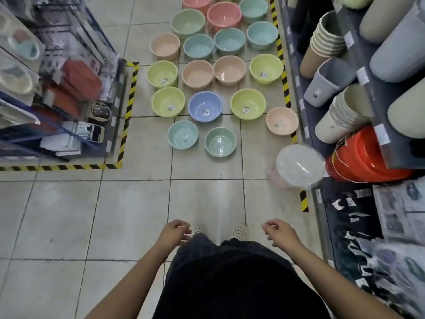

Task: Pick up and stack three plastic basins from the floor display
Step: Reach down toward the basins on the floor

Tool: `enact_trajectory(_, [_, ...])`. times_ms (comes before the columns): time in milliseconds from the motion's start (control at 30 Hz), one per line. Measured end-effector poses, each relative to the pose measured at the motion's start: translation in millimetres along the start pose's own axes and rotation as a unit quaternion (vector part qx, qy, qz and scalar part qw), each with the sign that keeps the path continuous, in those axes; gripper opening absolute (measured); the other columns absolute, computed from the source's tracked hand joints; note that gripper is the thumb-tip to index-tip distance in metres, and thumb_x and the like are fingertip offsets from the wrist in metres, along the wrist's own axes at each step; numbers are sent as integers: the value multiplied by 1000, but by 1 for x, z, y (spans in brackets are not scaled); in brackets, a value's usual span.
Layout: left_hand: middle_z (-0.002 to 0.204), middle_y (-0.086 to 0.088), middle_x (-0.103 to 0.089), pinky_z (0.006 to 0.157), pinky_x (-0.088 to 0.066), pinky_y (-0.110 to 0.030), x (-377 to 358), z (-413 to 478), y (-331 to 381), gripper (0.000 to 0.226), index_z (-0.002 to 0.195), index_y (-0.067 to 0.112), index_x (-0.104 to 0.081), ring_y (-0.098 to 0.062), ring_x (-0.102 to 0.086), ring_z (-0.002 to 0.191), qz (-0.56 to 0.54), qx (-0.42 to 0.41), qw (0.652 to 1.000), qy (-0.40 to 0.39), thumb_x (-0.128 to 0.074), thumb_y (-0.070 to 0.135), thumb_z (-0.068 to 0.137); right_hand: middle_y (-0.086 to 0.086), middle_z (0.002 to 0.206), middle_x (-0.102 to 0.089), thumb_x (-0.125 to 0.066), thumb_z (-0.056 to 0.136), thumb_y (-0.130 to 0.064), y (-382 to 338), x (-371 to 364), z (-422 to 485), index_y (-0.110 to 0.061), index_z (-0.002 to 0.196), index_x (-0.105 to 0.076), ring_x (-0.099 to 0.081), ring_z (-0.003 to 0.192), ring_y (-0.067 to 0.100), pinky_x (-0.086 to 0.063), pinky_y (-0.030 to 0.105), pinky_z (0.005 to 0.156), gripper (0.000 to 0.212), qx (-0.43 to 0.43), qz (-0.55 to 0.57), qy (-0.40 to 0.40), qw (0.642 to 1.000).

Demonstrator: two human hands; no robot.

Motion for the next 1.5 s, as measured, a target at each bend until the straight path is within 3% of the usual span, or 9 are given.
enact_trajectory(67, [92, -15, -71, 74, -59, -41, 4, 5, 7, 16, 105, 1, -66, -27, -67, 76, 21, -5, 1000, 13, -55, 11, 99, 4, 98, -73, -66, 90, -37, -6, 6, 9, -25, 93, -69, -69, 94, 26, -58, 45, 87, 13, -6, -13, -1, 1000])
enact_trajectory(200, [101, -17, -72, 67, -56, -30, 26, 14, 14, 17, 107, 3, -65, -26, -69, 79, -1, 17, 998, 56, -54, 12, 100, -3, 98, -68, -61, 93, -37, -60, 11, 26, -22, 107, -67, -66, 93, 20, -55, 37, 83, 21, 22, -52, -29, 998])
enact_trajectory(300, [104, -19, -73, 70, -57, -32, 39, 31, 22, 20, 111, 1, -65, -28, -70, 83, -39, 43, 996, 67, -56, 15, 99, 0, 108, -66, -59, 95, -34, -112, 3, 42, -20, 118, -65, -61, 98, 18, -44, 28, 79, 27, 57, -67, -54, 995])
enact_trajectory(400, [106, -19, -72, 76, -58, -37, 47, 59, 44, 22, 112, 0, -65, -29, -69, 85, -55, 54, 995, 68, -57, 16, 99, 0, 112, -65, -59, 95, -34, -157, -4, 63, -20, 123, -63, -63, 104, 20, -44, 27, 81, 32, 82, -83, -73, 991])
enact_trajectory(633, [104, -16, -70, 80, -57, -36, 73, 141, 150, 18, 109, 4, -64, -25, -67, 83, -38, 52, 997, 50, -54, 15, 99, -1, 104, -67, -61, 93, -34, -247, -4, 142, -24, 112, -65, -69, 95, 20, -55, 35, 86, 22, 43, -43, -80, 995])
enact_trajectory(900, [111, -15, -72, 79, -53, -32, 95, 250, 297, 20, 109, 8, -66, -22, -69, 92, 29, 5, 1000, 0, -58, 21, 97, 10, 100, -72, -63, 95, -29, -319, 33, 242, -18, 105, -66, -67, 75, 22, -56, 39, 72, 15, -43, 46, -17, 998])
enact_trajectory(1100, [113, -16, -70, 84, -54, -37, 96, 338, 372, 21, 111, 7, -65, -23, -68, 91, 58, -7, 998, -6, -60, 22, 97, 3, 99, -72, -65, 88, -38, -344, 51, 321, -31, 93, -65, -70, 94, 27, -57, 44, 89, 9, -57, 49, 3, 997])
enact_trajectory(1233, [114, -15, -70, 91, -54, -40, 82, 405, 402, 21, 111, 7, -65, -23, -68, 95, 53, -12, 999, -3, -59, 21, 97, 0, 98, -72, -64, 84, -43, -338, 51, 390, -36, 90, -63, -70, 98, 29, -57, 46, 92, 9, -80, 38, 10, 996])
enact_trajectory(1500, [114, -8, -69, 100, -53, -43, 34, 574, 380, 26, 114, 12, -66, -24, -66, 109, 30, -3, 999, 24, -62, 28, 94, 5, 109, -71, -66, 92, -37, -313, 31, 559, -18, 123, -64, -67, 100, 28, -51, 36, 93, 37, -91, 7, 31, 995])
Point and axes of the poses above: each hand's wrist, its own z-axis towards the middle knuckle, its own x-axis out of the back of the hand, y = z × x, the point moved 8 cm from there along z, towards the middle knuckle
